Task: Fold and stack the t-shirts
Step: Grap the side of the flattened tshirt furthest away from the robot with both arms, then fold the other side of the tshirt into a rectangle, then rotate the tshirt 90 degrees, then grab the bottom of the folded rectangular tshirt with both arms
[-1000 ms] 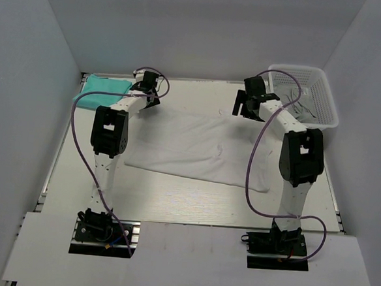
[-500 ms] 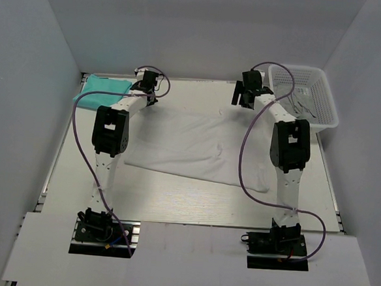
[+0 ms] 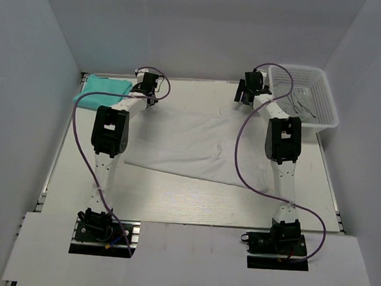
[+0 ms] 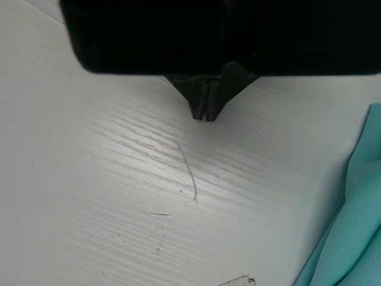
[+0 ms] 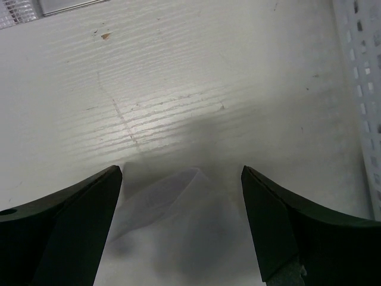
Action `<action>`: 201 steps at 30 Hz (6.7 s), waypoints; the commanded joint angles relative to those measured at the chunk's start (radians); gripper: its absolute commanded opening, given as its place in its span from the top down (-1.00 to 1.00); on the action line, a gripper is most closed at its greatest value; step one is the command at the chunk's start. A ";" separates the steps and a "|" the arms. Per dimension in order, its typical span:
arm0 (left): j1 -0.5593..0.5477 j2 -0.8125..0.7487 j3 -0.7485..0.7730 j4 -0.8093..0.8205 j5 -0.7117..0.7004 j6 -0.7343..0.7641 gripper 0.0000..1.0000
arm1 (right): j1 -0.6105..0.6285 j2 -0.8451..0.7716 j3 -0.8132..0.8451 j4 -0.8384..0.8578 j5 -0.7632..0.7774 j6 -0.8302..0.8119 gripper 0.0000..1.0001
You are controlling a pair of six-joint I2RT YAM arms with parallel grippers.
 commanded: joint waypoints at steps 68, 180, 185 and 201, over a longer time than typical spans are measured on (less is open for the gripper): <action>-0.033 -0.677 -0.670 0.037 -0.076 0.062 1.00 | 0.069 -1.268 -1.294 0.077 -0.048 0.171 1.00; -0.443 -1.025 -1.070 -0.104 0.612 -0.116 -1.00 | 0.136 -0.746 -0.793 0.019 -0.521 0.078 -0.81; -0.476 -0.955 -1.037 -0.058 0.635 -0.105 -1.00 | 0.144 -1.085 -1.212 0.062 -0.492 0.226 -0.81; -0.530 -0.679 -0.913 -0.052 0.596 -0.044 0.15 | 0.141 -1.279 -1.610 0.118 -0.605 0.289 -0.81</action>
